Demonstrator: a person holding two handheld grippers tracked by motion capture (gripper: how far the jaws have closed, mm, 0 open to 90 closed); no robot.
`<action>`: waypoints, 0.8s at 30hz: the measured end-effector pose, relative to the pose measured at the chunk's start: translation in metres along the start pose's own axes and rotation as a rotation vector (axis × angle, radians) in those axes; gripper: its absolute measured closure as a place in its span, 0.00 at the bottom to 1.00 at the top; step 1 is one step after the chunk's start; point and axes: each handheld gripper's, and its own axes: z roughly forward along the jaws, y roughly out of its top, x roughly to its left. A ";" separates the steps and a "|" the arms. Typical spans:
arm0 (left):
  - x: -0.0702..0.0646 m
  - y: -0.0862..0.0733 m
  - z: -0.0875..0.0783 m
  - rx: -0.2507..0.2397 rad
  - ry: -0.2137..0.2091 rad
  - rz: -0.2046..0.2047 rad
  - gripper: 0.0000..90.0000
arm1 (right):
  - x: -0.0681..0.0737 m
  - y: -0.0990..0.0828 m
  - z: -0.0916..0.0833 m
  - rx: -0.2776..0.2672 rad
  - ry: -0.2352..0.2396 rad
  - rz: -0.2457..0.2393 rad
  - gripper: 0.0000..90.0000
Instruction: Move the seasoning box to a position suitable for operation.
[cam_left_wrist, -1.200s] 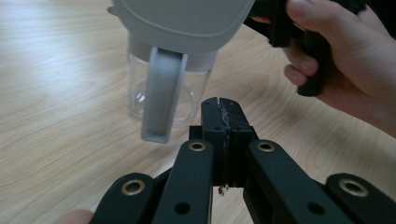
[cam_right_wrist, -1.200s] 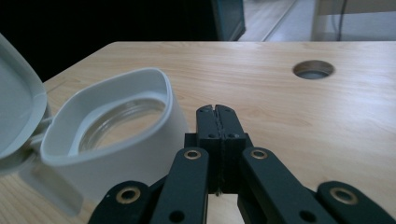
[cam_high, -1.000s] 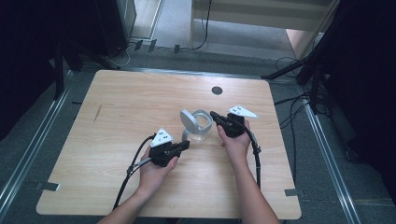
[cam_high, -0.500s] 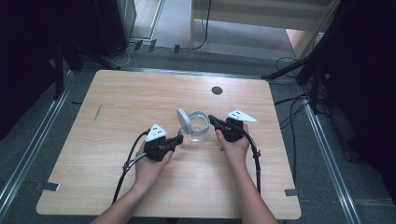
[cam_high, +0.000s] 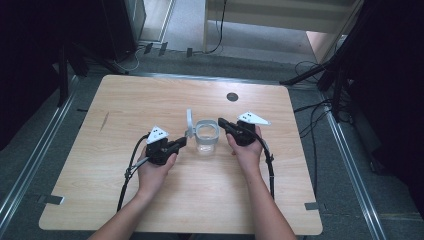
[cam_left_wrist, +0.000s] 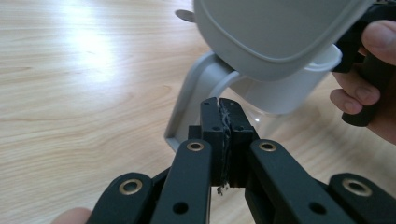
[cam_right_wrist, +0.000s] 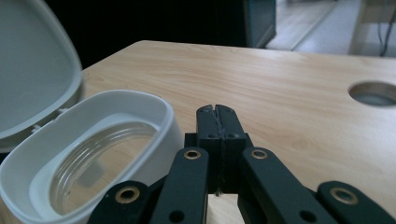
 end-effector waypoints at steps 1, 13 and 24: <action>0.002 0.001 0.000 0.000 0.004 -0.006 1.00 | 0.001 0.001 0.002 0.001 0.006 -0.015 1.00; 0.021 0.013 0.003 -0.023 0.025 -0.040 0.99 | 0.007 -0.006 -0.002 0.030 0.093 -0.041 1.00; 0.016 -0.007 -0.021 -0.037 0.029 -0.027 0.98 | 0.029 -0.019 -0.009 0.046 0.124 -0.082 1.00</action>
